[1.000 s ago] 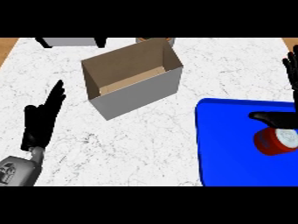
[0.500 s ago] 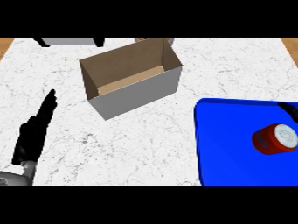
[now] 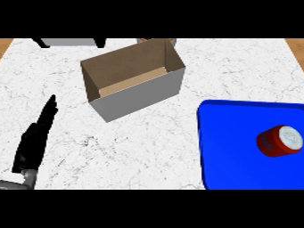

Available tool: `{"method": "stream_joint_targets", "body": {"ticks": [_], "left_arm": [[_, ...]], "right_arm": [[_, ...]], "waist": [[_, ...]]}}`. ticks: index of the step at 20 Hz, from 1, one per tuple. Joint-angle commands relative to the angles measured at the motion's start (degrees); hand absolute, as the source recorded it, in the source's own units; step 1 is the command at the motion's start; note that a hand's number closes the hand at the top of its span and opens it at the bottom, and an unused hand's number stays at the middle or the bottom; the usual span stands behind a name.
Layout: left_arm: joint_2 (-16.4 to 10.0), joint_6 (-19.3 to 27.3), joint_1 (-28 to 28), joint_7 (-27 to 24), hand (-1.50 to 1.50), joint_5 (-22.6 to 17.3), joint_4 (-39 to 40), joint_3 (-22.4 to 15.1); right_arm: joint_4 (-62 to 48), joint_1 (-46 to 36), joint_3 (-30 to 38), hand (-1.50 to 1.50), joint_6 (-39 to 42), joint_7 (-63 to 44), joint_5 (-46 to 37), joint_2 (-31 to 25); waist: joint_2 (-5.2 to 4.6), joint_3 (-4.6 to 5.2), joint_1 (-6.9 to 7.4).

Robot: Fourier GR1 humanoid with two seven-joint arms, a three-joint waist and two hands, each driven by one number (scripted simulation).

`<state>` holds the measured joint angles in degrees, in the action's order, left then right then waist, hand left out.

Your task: Pick the can from the tray and place it in the cardboard box

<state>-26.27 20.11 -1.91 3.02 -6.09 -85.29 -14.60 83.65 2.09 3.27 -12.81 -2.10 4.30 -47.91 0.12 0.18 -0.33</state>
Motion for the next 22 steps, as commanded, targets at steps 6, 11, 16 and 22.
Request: {"method": "stream_joint_targets", "body": {"ticks": [6,11,16,22], "left_arm": [[0.17,-0.99,0.21,-0.31,0.00,-0.19,-0.21,1.06],[-0.30,-2.94,3.49,-0.55,0.00,0.34,-2.72,1.75],[0.04,-5.19,3.54,-1.39,0.00,0.67,-1.60,4.89],[5.29,-1.72,1.60,5.10,0.00,7.03,-6.07,0.94]], "right_arm": [[11.69,1.69,-7.38,-1.50,21.00,-21.28,1.96,-14.24],[13.47,-4.36,-12.21,-1.50,21.71,-32.75,-0.89,-8.39],[16.41,-2.15,-10.94,-1.50,21.48,-38.50,-5.07,-4.59],[12.88,-3.80,-10.47,-1.50,26.11,-38.78,-9.68,-1.47]], "waist": [[0.00,0.04,0.07],[-0.14,-0.14,1.03],[-0.04,-0.16,0.31],[-0.04,-0.20,0.26]]}}
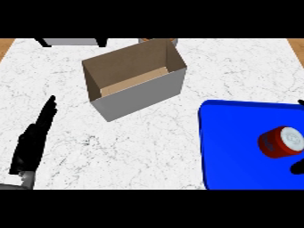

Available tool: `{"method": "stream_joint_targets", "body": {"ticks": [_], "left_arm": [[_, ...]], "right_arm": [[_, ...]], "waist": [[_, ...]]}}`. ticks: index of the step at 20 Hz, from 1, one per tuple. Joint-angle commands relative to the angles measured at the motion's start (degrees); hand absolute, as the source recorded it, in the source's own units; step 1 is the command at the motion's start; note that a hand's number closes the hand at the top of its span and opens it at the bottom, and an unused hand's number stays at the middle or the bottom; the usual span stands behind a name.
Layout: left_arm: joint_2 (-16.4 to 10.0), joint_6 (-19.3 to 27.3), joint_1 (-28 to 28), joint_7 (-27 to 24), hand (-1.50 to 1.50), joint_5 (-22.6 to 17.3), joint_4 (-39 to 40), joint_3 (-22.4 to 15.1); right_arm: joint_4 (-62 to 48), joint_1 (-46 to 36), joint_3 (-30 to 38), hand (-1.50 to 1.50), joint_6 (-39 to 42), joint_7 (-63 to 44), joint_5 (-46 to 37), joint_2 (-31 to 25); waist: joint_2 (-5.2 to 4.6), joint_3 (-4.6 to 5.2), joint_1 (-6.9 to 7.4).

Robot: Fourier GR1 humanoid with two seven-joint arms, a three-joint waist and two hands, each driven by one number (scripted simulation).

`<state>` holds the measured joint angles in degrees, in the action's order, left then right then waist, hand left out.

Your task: Pick the can from the tray and place it in the cardboard box

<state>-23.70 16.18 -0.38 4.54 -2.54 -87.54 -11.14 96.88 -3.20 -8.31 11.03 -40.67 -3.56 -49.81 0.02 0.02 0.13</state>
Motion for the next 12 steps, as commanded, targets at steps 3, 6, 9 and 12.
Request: {"method": "stream_joint_targets", "body": {"ticks": [3,6,9,12], "left_arm": [[0.43,-2.56,1.61,0.53,0.00,1.63,-1.81,2.82],[2.54,-2.63,2.18,-0.30,0.00,2.52,-2.08,2.47],[4.38,-3.73,0.62,-2.63,0.00,3.52,2.82,5.01],[4.67,-4.95,0.49,-1.57,0.00,4.64,1.63,6.15]], "right_arm": [[-3.66,-2.36,1.17,-1.50,4.29,-2.61,-4.67,5.38],[4.44,5.77,0.48,-1.50,1.04,-3.29,-8.97,7.61],[0.52,4.07,4.54,-1.50,5.20,0.43,-9.28,9.11],[-2.96,0.28,7.05,-1.50,8.42,1.23,-10.47,10.51]], "waist": [[-0.01,-0.02,0.14],[0.09,-0.01,-0.37],[0.01,-0.01,-0.27],[-0.01,-0.01,-0.10]]}}
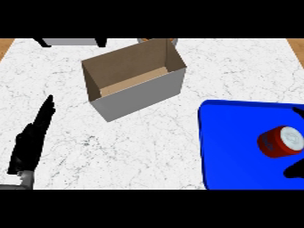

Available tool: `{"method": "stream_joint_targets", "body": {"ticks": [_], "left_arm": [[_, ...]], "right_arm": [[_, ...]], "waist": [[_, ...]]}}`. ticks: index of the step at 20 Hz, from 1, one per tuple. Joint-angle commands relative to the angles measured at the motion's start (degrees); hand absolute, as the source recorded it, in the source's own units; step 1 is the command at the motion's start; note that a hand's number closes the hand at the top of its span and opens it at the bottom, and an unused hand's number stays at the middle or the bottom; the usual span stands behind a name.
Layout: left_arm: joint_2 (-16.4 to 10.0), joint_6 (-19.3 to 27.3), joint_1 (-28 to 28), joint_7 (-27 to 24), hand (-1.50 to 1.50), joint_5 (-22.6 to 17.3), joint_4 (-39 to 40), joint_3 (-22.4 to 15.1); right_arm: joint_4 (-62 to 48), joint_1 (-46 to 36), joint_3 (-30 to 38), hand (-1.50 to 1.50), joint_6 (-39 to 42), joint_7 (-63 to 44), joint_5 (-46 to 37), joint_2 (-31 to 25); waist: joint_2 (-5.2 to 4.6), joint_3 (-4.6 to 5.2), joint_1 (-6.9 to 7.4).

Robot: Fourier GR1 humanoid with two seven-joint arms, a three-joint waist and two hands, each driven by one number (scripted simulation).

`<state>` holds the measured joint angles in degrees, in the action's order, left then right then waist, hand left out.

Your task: Pick the can from the tray and place it in the cardboard box

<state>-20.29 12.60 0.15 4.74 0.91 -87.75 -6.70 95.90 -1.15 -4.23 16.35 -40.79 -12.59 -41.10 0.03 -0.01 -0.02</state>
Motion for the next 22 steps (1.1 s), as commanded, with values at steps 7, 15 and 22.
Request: {"method": "stream_joint_targets", "body": {"ticks": [7,15,22], "left_arm": [[2.95,-3.29,-0.13,0.03,0.00,3.07,-0.44,3.89],[6.67,-2.80,0.96,4.92,0.00,7.98,-5.52,1.88],[6.51,-6.07,-1.17,1.67,0.00,7.97,-0.58,6.29]], "right_arm": [[-6.61,-3.63,2.31,-1.50,2.49,3.57,-9.89,8.82],[-6.91,-3.11,5.01,-1.50,3.64,5.64,-13.15,12.50],[-11.36,-3.62,9.06,-1.50,7.57,11.15,-15.22,11.80]], "waist": [[-0.02,0.01,0.15],[-0.02,0.00,0.12],[-0.03,0.00,0.06]]}}
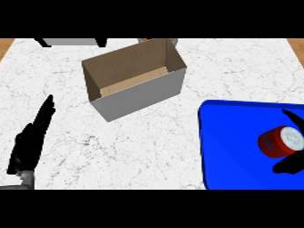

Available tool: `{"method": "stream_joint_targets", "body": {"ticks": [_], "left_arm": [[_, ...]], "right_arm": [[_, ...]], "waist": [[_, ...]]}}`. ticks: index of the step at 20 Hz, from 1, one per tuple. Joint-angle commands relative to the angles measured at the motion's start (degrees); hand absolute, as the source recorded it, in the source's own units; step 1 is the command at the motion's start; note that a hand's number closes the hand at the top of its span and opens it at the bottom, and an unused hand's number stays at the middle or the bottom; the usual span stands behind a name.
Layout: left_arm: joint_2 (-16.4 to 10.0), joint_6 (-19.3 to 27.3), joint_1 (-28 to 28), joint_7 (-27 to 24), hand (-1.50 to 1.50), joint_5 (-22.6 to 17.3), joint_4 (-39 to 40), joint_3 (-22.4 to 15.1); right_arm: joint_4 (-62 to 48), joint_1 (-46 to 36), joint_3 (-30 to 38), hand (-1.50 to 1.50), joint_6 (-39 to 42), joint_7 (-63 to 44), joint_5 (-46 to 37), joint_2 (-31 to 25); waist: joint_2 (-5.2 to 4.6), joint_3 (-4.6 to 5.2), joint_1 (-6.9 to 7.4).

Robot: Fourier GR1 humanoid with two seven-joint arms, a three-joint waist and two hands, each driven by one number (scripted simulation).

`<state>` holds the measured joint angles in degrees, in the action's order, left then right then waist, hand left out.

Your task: Pick the can from the tray and place it in the cardboard box

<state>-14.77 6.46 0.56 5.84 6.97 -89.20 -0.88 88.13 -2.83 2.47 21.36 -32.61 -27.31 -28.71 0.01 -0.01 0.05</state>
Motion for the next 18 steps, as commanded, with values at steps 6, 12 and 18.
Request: {"method": "stream_joint_targets", "body": {"ticks": [6,12,18], "left_arm": [[1.48,-1.02,4.92,2.98,0.00,2.38,-8.08,0.40],[1.93,-2.33,-0.28,0.96,0.00,1.47,-1.16,2.04],[2.46,-4.59,-4.38,0.12,0.00,1.73,0.20,-0.69]], "right_arm": [[-1.50,-0.36,1.80,1.50,2.15,0.14,-2.22,3.82],[-3.15,0.22,0.32,1.50,-7.22,6.92,-12.67,1.64],[-5.20,-14.43,-10.73,1.50,-2.60,20.78,-15.72,-0.82]], "waist": [[0.07,0.00,0.14],[0.00,0.00,-0.02],[-1.92,-0.20,7.91]]}}
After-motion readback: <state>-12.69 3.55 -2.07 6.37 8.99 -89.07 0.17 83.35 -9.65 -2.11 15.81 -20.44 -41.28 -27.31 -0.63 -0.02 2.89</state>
